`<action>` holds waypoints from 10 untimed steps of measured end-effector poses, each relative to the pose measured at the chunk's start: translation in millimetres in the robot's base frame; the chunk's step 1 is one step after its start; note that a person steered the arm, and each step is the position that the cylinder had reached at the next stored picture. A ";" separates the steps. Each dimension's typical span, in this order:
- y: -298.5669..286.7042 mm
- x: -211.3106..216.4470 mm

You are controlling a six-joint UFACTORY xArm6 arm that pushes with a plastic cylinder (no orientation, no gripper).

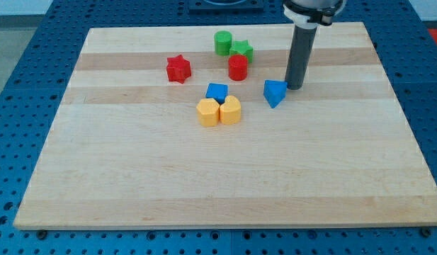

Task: Push blue triangle into the blue cube

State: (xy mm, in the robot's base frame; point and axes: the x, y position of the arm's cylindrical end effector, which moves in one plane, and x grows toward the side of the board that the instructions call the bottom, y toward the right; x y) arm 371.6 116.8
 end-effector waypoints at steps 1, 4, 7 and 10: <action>-10.5 8.2; -56.3 12.8; 9.9 16.6; -14.1 44.8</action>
State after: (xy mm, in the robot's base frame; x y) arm 416.4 102.7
